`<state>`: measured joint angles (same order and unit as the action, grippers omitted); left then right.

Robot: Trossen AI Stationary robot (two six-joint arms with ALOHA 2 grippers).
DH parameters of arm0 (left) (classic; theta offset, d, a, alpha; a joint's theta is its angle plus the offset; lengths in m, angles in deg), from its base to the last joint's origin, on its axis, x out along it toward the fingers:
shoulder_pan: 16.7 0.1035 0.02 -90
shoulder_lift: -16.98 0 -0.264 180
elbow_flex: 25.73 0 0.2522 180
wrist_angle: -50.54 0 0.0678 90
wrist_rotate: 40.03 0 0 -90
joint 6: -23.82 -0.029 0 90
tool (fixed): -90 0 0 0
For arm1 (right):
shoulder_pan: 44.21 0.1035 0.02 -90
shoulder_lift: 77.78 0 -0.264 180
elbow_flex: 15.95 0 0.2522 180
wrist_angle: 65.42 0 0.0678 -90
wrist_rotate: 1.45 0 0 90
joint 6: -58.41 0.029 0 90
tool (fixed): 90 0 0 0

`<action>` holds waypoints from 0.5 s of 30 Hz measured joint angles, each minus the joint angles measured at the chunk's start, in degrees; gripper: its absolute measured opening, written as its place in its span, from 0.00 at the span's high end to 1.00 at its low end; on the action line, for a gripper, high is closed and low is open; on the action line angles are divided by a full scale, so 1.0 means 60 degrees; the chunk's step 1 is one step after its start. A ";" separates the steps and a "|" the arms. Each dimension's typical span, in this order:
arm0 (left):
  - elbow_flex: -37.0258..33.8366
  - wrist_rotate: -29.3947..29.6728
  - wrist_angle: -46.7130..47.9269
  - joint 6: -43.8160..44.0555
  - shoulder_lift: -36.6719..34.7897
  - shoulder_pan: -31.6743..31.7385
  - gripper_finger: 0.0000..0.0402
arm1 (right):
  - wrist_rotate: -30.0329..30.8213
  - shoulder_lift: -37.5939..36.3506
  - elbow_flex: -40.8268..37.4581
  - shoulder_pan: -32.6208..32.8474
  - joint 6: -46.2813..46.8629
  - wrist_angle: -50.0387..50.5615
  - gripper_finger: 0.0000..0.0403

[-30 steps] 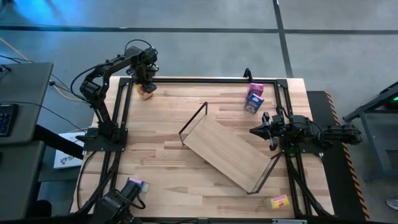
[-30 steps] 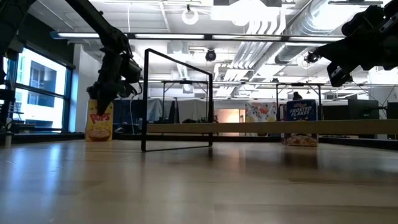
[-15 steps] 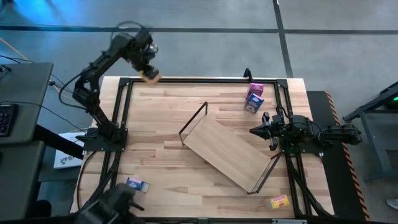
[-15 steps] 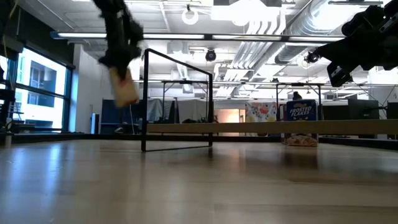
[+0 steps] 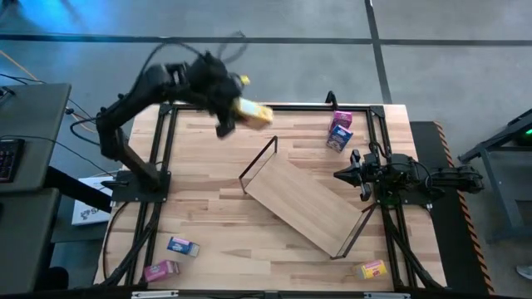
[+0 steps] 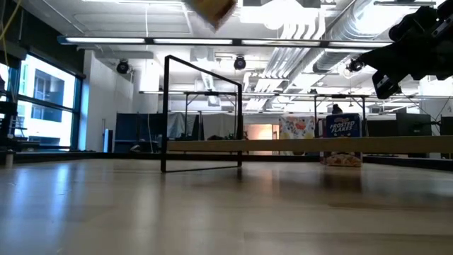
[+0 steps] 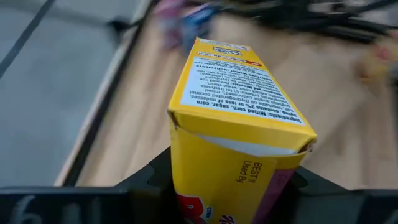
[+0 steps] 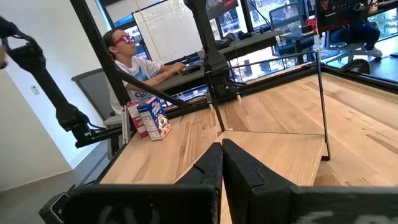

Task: Stack cereal on shelf
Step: Put the top yellow cereal box on the shelf

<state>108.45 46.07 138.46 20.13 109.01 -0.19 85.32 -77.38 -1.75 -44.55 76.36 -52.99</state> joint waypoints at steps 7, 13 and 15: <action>0.0007 0.0566 -0.0384 -0.0833 0.0559 -0.2406 0.66 | 0.0000 0.0000 0.0001 0.0000 0.0000 0.0000 1.00; 0.0006 0.0595 0.0098 -0.1474 0.1645 -0.3135 0.66 | 0.0000 0.0000 0.0001 -0.0002 0.0004 0.0000 1.00; -0.0011 0.0604 0.0481 -0.1591 0.2017 -0.3237 0.66 | 0.0000 0.0000 0.0001 0.0000 0.0004 0.0003 1.00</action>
<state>108.39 49.69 141.35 10.58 121.12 -19.61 85.32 -77.38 -1.74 -44.55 76.38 -52.97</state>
